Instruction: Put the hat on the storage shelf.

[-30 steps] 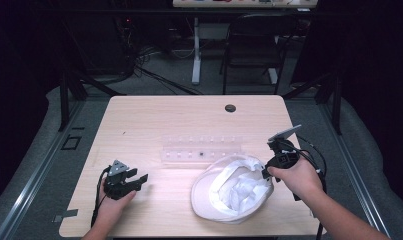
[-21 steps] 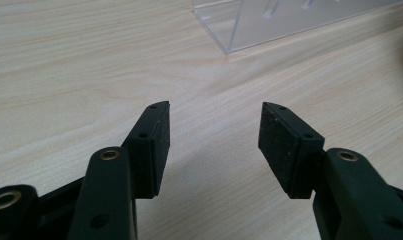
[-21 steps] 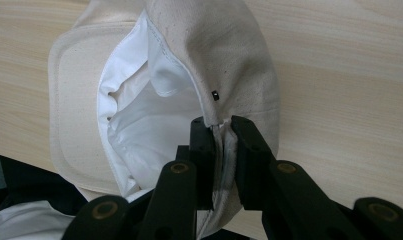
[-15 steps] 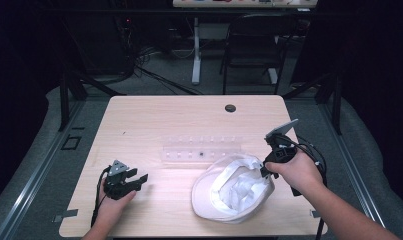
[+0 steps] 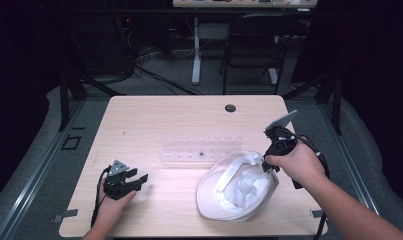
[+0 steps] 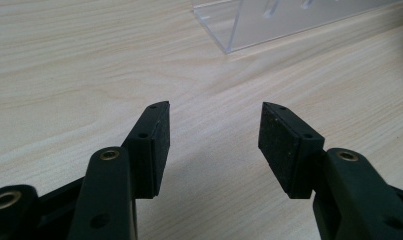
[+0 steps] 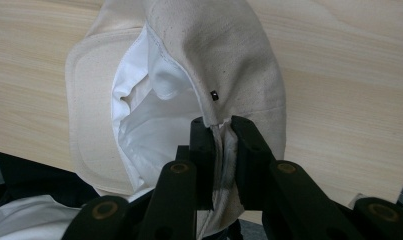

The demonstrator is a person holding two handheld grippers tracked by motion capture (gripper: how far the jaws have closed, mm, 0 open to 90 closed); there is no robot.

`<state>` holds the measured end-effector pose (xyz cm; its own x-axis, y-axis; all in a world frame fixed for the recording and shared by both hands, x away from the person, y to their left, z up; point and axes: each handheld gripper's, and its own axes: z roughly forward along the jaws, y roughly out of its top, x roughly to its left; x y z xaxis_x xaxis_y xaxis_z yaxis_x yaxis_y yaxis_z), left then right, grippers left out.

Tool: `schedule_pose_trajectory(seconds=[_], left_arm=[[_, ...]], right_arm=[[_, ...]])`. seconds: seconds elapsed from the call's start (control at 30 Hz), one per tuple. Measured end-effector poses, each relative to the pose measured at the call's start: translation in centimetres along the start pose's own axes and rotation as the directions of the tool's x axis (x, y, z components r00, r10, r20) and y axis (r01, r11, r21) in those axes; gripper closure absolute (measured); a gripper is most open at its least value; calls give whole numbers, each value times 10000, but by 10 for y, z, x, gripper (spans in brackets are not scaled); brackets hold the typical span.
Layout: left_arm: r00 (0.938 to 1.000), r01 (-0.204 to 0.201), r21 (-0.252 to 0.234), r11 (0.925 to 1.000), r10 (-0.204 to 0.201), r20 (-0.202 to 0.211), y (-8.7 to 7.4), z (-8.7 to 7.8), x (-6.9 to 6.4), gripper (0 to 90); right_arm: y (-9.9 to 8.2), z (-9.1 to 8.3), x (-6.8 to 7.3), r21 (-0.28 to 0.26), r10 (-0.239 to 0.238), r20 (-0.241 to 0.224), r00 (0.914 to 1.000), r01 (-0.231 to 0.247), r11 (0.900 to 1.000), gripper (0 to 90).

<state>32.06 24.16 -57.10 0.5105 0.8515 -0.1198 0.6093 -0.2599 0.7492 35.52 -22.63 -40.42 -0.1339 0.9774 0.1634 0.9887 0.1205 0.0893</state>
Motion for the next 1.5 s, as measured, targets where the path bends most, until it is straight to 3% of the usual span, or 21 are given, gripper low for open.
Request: schedule_pose_trajectory(seconds=[0.2,0.57,0.7,0.73,0.77,0.83,1.0,1.2,1.3,1.5], left_arm=[[10000,-26,5,10000,26,-4,0,0,0,470],[10000,-18,-72,10000,18,-17,0,1,0,470],[10000,7,-64,10000,-7,-8,0,1,-1,470],[10000,1,-67,10000,-1,-8,0,1,-1,470],[10000,6,-58,10000,-6,2,0,1,-1,470],[10000,6,-66,10000,-6,1,0,1,-1,470],[10000,5,-71,10000,-5,-1,0,1,-1,470],[10000,8,-94,10000,-9,-8,0,1,-1,470],[10000,4,-73,10000,-4,-1,0,1,-1,470],[10000,24,-160,9999,-25,-19,0,2,-1,470]], right_arm=[[5,-9,2,218,-47,269,9996,42,9998,805],[10,-29,7,635,96,223,9997,-110,9979,804],[12,-36,10,565,198,224,9996,-210,9982,804],[14,-39,10,777,18,193,9998,-32,9970,804],[13,-40,12,569,207,185,9996,-217,9981,804],[14,-43,13,648,211,100,9997,-217,9977,804],[16,-47,13,738,421,-428,9982,-389,9965,805],[17,-52,11,814,540,-1316,9898,-435,9957,805],[17,-54,11,769,822,-2035,9756,-678,9947,806],[16,-57,10,768,959,-2888,9526,-768,9941,807]])
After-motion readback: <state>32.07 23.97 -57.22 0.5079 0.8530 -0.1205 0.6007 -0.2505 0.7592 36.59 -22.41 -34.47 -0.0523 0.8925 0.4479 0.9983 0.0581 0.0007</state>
